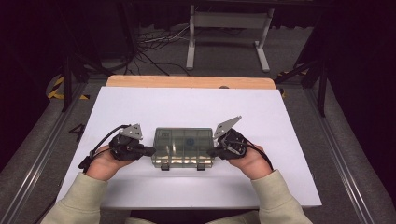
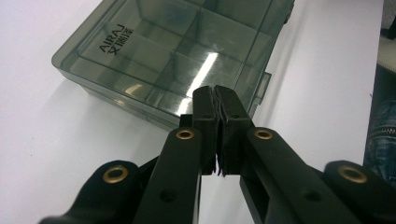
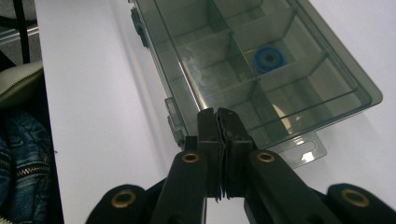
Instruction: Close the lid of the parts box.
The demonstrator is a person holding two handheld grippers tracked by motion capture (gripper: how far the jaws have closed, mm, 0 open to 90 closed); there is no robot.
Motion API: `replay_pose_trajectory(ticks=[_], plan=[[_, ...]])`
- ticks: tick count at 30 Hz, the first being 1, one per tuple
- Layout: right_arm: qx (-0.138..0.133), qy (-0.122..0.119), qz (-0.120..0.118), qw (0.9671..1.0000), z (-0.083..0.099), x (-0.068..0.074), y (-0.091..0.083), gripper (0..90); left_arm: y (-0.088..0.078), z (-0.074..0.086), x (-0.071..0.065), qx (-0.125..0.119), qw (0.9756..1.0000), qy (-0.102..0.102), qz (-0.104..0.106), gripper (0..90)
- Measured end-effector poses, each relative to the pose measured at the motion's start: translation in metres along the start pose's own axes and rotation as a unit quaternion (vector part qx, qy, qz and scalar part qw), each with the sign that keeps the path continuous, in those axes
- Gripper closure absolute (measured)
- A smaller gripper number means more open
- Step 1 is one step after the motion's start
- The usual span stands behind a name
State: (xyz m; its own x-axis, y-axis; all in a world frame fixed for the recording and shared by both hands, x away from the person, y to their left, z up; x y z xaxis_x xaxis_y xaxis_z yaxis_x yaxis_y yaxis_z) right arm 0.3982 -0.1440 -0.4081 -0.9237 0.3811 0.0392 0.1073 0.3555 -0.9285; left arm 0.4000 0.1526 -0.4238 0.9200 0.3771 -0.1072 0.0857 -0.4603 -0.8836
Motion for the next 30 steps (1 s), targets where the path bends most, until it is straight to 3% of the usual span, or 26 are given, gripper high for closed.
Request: replay_pose_trajectory(ticks=[13,27,30], plan=[[0.026,-0.002,-0.002,0.9997,0.002,0.0,0.01,88.2,0.007,0.001,0.0,0.025,0.9996,0.007,0.006,87.5],[0.023,-0.002,-0.002,0.9997,0.002,-0.001,0.011,88.3,0.009,0.001,0.0,0.026,0.9996,0.006,0.005,87.6],[0.022,-0.005,0.009,0.9997,0.002,0.001,0.011,88.3,0.01,0.001,0.0,0.023,0.9997,0.002,0.003,87.6]])
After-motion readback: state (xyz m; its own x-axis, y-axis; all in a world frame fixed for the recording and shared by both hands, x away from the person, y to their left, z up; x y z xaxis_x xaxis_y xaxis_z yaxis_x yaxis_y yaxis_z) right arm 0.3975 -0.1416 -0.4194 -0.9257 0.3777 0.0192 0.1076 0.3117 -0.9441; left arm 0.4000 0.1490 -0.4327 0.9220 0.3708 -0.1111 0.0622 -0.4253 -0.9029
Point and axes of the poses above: each handheld gripper's, and its own axes: y roughly forward along the jaws, z roughly out of its underside, x roughly to its left, the point moved 4 cm from there along y, roughly forward along the jaws, and after that the axes turned 14 degrees about x, right-handed, at the moved point
